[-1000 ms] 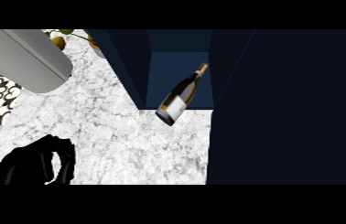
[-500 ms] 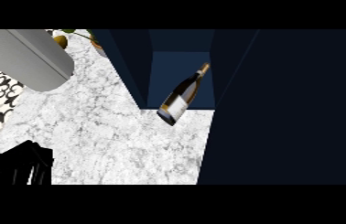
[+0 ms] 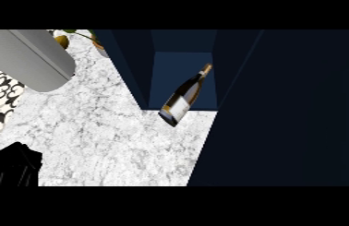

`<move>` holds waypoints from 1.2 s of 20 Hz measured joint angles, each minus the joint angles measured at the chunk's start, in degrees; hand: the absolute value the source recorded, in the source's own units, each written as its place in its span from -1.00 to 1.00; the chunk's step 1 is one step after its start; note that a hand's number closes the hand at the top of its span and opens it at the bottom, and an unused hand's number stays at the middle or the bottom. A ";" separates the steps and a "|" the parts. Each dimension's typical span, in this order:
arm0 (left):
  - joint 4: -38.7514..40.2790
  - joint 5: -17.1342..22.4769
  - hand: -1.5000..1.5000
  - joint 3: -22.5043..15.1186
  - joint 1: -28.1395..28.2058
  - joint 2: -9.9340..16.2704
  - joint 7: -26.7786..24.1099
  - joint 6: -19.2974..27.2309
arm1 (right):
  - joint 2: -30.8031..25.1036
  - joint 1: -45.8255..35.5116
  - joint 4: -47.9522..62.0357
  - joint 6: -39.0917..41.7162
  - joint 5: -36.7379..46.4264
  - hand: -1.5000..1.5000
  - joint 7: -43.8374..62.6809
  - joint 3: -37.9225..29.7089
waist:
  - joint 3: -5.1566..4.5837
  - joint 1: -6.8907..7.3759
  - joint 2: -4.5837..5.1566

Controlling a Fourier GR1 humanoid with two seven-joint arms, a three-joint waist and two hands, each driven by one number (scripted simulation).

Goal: Pick up the wine, place it into the cabinet and close the cabinet

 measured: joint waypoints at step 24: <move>0.16 -1.92 1.00 7.90 2.49 -4.67 3.01 -9.10 | 11.20 -42.12 35.45 -24.21 -6.74 1.00 -5.21 -0.85 | 0.06 0.13 0.05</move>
